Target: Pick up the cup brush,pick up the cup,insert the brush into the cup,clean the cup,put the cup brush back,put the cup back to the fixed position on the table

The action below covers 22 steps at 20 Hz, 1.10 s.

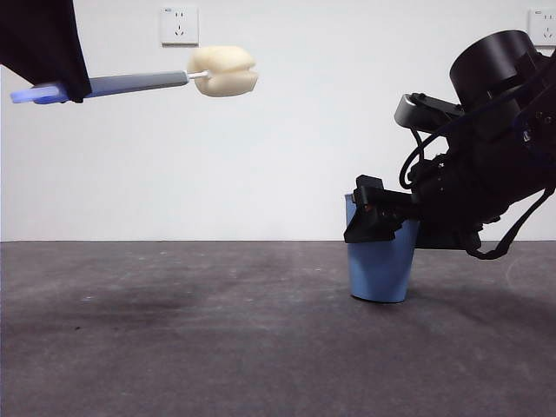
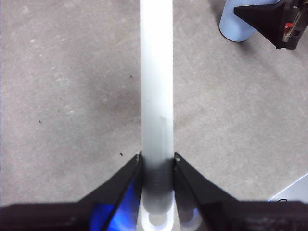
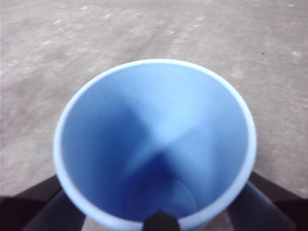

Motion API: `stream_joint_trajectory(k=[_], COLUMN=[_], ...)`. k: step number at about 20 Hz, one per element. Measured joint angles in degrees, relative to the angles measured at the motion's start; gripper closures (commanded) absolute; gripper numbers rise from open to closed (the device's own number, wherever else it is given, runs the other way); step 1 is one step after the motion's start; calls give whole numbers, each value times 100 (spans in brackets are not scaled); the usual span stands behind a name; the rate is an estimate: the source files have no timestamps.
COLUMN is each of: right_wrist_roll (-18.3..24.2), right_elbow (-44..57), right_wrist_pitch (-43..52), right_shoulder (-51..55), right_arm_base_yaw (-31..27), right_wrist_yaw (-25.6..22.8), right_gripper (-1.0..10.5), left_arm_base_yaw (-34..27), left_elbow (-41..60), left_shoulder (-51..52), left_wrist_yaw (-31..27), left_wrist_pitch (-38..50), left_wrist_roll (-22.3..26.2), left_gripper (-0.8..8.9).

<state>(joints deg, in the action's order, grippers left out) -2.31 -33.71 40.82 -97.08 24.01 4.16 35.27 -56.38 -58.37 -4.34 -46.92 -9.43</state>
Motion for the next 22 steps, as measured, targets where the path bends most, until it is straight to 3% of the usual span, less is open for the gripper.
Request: stream_joint_trajectory(k=[4, 9, 15, 18, 22], right_wrist_roll=[205, 1139, 2472, 3176, 3923], right_elbow=[9, -468, -951, -957, -966], right_wrist_pitch=[-887, -3563, -5932, -6306, -6395], right_shoulder=[734, 2087, 2343, 2343, 2343], right_arm_base_yaw=[109, 435, 1237, 1755, 2304], right_wrist_yaw=[13, -605, -2107, -2830, -3670], right_gripper=[959, 959, 959, 959, 959], left_arm_base_yaw=[0, 0, 0, 0, 190], left_elbow=[0, 0, 0, 0, 0], left_shoulder=[0, 0, -31, -155, -350], left_wrist_yaw=[0, 2, 372, 654, 745], left_wrist_pitch=[-127, -501, -1204, -1578, -1781], left_wrist_roll=[391, 1311, 2328, 2743, 2918], left_gripper=[822, 822, 822, 822, 822])
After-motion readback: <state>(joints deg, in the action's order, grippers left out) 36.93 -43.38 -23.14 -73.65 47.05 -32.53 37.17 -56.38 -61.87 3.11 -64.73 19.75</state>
